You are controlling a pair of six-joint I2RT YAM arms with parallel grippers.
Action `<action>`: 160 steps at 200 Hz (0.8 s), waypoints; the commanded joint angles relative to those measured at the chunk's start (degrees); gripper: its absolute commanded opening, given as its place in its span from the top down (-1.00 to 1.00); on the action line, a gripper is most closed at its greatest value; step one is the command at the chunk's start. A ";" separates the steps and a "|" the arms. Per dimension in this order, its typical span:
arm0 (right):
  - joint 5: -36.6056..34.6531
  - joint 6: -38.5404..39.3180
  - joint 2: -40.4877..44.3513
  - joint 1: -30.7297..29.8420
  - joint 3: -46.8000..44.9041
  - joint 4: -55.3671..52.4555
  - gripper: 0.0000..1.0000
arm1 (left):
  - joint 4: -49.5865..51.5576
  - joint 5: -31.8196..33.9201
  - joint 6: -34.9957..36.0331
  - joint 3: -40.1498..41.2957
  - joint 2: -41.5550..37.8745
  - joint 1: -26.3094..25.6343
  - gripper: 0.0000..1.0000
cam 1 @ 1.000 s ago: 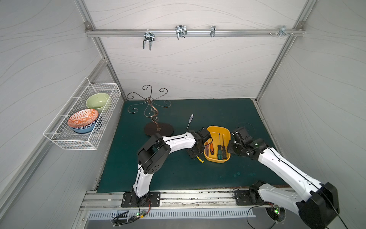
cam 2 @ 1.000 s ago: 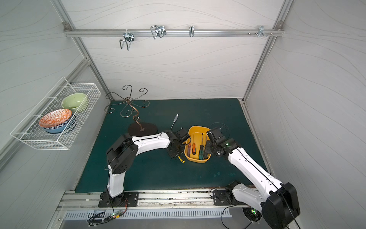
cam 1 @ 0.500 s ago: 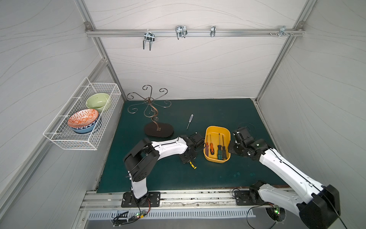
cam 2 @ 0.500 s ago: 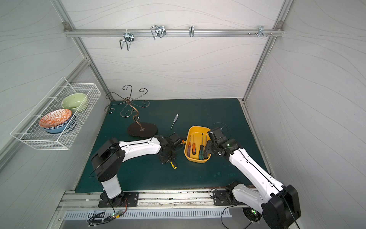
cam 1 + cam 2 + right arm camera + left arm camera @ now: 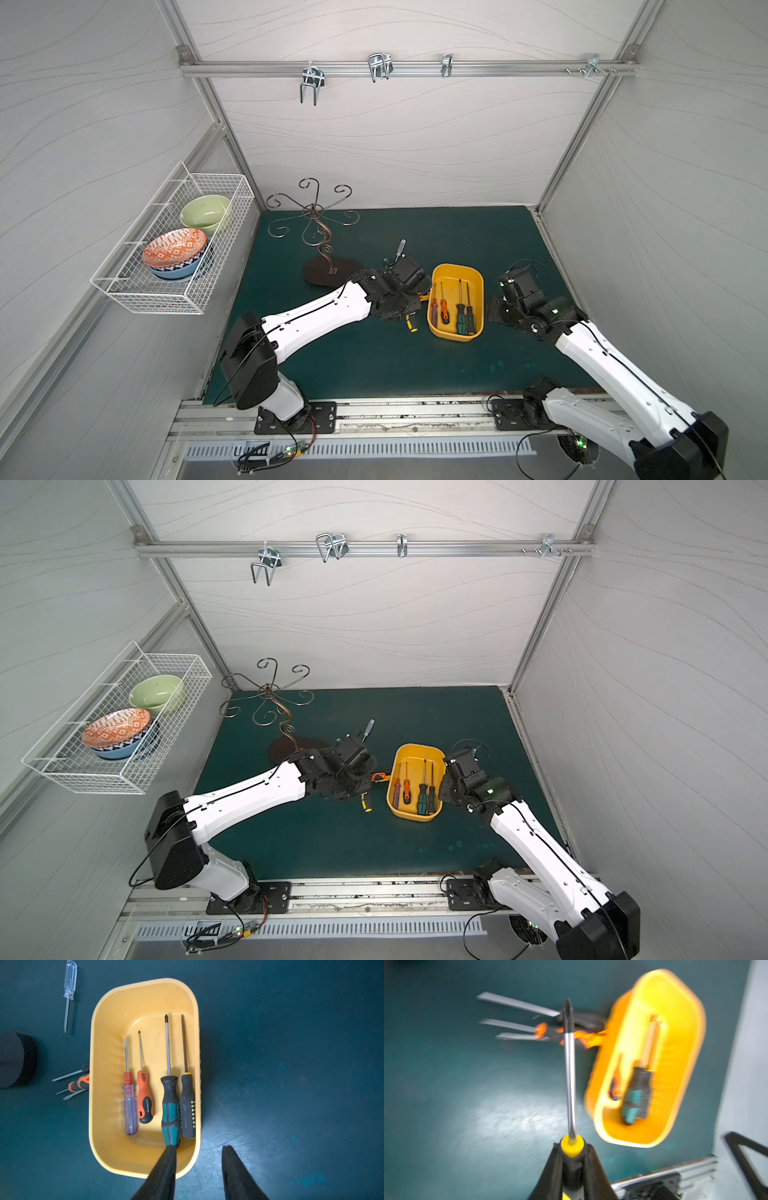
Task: Put the screwdriver on the desktop into the storage box
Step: Pick up the screwdriver from the center of the board, then place the screwdriver in the storage box.
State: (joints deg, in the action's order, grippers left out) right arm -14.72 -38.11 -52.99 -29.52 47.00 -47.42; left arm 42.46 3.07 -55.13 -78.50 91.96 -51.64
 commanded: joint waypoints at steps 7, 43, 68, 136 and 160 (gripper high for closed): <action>-3.74 -0.33 4.07 0.95 2.35 -5.82 0.20 | -1.44 -8.18 11.34 -9.16 7.38 -0.39 1.00; -5.14 -2.05 8.23 1.04 2.46 -10.14 0.20 | -0.30 -13.46 15.00 -18.79 17.48 -1.42 1.00; -4.68 -3.34 10.35 1.04 1.62 -11.54 0.21 | 1.56 -14.71 17.02 -24.99 24.04 -2.37 1.00; -4.40 -3.64 10.43 1.04 0.79 -12.00 0.20 | 4.99 -11.68 17.79 -33.06 36.04 -2.64 1.00; -4.09 -3.47 9.86 1.04 0.56 -11.56 0.20 | 3.41 -10.58 16.44 -33.12 38.07 -2.59 1.00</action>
State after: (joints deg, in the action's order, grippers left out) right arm -18.39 -41.15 -42.74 -28.77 48.31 -57.93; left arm 46.87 -9.32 -38.74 -108.88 127.96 -54.06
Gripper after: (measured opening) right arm 0.400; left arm 0.180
